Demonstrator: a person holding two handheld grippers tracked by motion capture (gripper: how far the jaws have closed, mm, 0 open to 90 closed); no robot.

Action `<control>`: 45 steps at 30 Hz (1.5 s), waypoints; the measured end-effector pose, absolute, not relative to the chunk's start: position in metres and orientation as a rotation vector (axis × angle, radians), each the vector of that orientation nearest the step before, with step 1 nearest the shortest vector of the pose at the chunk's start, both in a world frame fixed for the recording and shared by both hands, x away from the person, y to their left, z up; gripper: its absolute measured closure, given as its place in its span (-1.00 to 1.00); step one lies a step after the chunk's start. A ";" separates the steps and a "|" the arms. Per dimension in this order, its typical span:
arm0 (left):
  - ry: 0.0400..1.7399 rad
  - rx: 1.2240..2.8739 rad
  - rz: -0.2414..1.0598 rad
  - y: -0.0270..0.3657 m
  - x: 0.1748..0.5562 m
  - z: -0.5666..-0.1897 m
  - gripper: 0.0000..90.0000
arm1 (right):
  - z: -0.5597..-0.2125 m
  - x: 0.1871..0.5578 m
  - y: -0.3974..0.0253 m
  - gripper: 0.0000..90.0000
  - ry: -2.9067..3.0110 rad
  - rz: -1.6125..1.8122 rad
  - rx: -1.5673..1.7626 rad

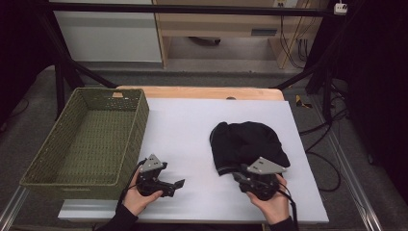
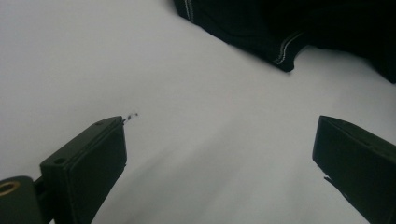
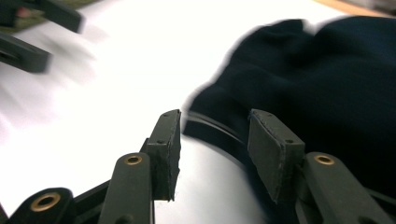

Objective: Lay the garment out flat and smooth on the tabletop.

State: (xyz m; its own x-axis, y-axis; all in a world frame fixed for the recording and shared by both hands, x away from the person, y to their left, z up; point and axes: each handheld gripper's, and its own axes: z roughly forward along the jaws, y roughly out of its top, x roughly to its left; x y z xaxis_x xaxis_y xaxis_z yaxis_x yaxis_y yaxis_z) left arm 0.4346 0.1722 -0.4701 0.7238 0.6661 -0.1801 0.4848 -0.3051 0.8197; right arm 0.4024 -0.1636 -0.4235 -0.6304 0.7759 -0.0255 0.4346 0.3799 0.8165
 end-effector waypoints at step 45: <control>0.885 1.957 0.242 0.176 0.436 -0.468 -0.95 | -0.333 0.443 -0.098 1.00 2.187 1.185 0.872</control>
State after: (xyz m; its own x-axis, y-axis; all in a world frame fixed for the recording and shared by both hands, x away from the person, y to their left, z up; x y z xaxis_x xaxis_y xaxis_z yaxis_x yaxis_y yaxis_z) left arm 0.4357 0.1761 -0.4682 0.7192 0.6705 -0.1823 0.4842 -0.2954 0.8236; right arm 0.4433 -0.0979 -0.3333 -0.6698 0.7323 -0.1232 0.2967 0.4159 0.8596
